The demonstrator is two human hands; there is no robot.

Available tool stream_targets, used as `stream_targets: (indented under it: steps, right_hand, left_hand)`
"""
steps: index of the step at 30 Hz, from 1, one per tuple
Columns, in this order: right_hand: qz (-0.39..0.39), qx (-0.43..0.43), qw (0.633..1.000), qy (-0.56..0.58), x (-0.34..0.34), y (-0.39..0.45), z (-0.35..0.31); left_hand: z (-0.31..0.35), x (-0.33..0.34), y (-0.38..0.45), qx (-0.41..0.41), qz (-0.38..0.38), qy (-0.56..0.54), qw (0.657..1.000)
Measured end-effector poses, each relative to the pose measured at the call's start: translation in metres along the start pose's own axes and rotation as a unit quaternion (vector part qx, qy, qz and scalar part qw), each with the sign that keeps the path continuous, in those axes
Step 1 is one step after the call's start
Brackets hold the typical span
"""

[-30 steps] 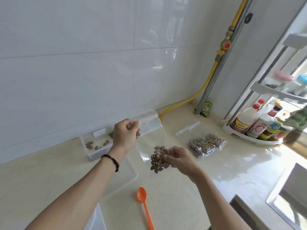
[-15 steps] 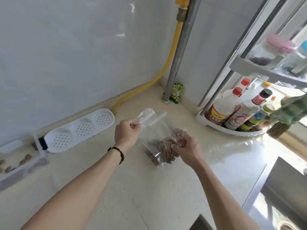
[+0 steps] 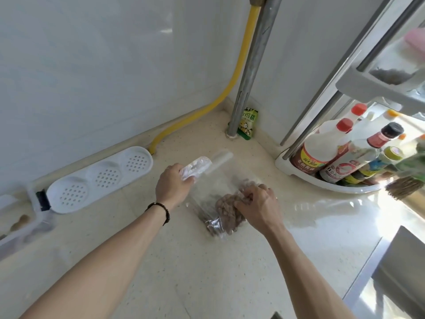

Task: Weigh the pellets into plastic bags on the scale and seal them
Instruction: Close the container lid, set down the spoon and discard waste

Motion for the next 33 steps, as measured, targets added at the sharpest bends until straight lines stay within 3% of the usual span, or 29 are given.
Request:
stream_targets:
  steps: [7, 13, 23, 28, 33]
  right_hand:
    - [0.000, -0.058, 0.998, 0.014, 0.010, -0.005, -0.063]
    - [-0.030, -0.214, 0.976, -0.009, 0.061, -0.037, -0.180]
    - [-0.171, -0.358, 0.913, -0.093, 0.188, -0.131, -0.303]
    - [-0.225, -0.349, 0.901, -0.127, 0.228, -0.159, -0.314]
    - [-0.259, -0.303, 0.914, -0.074, 0.245, -0.167, -0.319]
  left_hand:
    - [-0.016, -0.043, -0.040, 0.046, 0.066, 0.063, 0.995]
    - [-0.080, -0.107, -0.101, 0.073, 0.118, 0.159, 0.977]
    - [-0.256, -0.190, -0.210, -0.160, 0.100, 0.240, 0.952]
    - [-0.298, -0.198, -0.229, -0.256, 0.054, 0.260, 0.929]
    - [-0.306, -0.202, -0.230, -0.278, 0.065, 0.266, 0.921]
Point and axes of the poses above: each hand's wrist, its own y-axis towards the middle knuckle, its own x-axis out of the palm, z = x × y, the point moved 9 cm from there along y, towards the middle knuckle, and after that the axes turned 1 degree about -z, right-handed, at the moved point
